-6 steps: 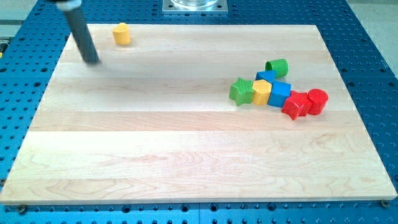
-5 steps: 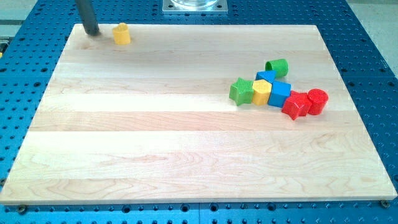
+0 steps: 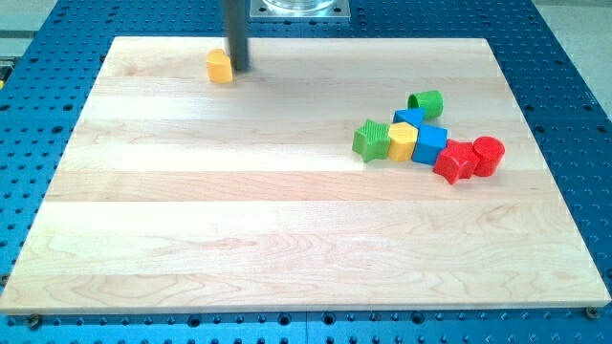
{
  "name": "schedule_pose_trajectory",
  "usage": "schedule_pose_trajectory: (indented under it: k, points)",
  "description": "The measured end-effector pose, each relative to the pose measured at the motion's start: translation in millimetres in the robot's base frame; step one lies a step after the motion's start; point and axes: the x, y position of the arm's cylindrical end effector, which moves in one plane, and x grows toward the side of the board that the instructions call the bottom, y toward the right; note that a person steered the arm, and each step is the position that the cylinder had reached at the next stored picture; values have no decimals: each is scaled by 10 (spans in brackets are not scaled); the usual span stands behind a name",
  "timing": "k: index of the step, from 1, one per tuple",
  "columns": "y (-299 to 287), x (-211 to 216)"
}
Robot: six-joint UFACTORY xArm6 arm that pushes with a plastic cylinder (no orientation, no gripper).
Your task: Move the heart to the top left of the green star
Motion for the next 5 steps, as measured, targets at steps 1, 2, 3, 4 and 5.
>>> schedule_pose_trajectory:
  k: [1,2,3,4,5]
  points:
    - [-1243,106]
    - [-1332,176]
    - [-1471,313]
    - [-493,480]
    - [713,633]
